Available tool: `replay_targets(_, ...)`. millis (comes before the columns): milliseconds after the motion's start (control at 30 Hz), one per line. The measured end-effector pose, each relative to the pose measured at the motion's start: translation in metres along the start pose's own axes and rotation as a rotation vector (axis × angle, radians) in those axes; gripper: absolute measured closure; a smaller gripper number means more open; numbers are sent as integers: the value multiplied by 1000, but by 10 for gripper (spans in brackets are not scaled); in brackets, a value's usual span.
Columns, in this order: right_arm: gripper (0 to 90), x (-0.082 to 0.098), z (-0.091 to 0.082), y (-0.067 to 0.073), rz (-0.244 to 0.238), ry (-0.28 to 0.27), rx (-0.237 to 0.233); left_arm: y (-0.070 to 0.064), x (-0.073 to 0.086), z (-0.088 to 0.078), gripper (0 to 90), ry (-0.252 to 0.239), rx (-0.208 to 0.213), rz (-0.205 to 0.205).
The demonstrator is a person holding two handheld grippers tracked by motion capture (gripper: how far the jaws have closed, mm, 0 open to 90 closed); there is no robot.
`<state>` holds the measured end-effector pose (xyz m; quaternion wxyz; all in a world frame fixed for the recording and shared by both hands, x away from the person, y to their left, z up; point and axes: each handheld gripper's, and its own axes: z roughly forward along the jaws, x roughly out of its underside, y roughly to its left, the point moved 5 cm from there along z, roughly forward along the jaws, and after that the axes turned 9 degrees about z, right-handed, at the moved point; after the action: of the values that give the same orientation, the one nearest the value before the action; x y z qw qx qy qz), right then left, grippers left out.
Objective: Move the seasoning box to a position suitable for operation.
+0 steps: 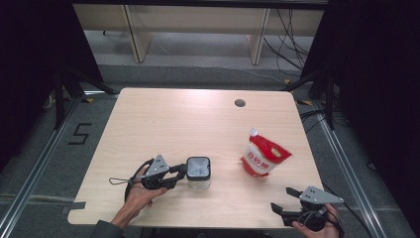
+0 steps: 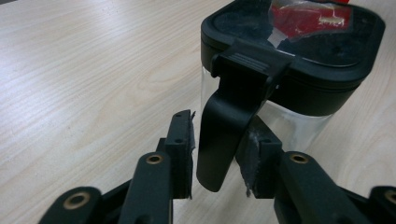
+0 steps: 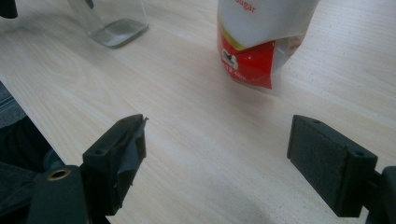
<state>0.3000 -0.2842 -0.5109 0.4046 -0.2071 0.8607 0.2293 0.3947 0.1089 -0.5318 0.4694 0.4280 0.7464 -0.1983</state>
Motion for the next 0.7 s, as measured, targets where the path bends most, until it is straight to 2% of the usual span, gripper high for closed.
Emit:
replay_targets(133,203,-1,0,-2,-24,-10,-11,0,0,-1,728,4,11,38)
replay_targets(200,204,-1,0,-1,-12,-4,-10,0,0,-1,734,6,6,51)
replay_targets(233,204,0,-1,0,3,-3,-8,-1,1,-2,735,14,0,47)
replay_targets(267,204,0,-1,0,2,-1,-6,-1,1,-2,736,7,5,46)
replay_targets(300,205,-1,0,-1,-9,-9,-6,-3,0,-1,736,-2,8,29)
replay_targets(333,205,0,-1,0,5,-1,-6,-2,1,-2,736,8,6,51)
replay_targets(367,205,0,-1,1,15,-1,-9,-1,1,-2,736,3,9,56)
replay_targets(433,206,-1,0,-2,-25,-8,-13,-2,1,-2,736,5,11,55)
replay_targets(467,206,0,-1,0,3,-1,-8,-2,1,-3,736,12,14,64)
replay_targets(567,207,0,-1,0,4,0,-8,-4,2,-5,735,9,14,52)
replay_targets(600,208,-1,-1,0,-5,-6,-9,-4,2,-5,735,7,19,70)
replay_targets(667,210,0,0,0,4,2,-9,-6,2,-6,735,8,12,70)
replay_targets(700,210,0,0,0,-7,1,-6,-7,2,-6,735,13,10,62)
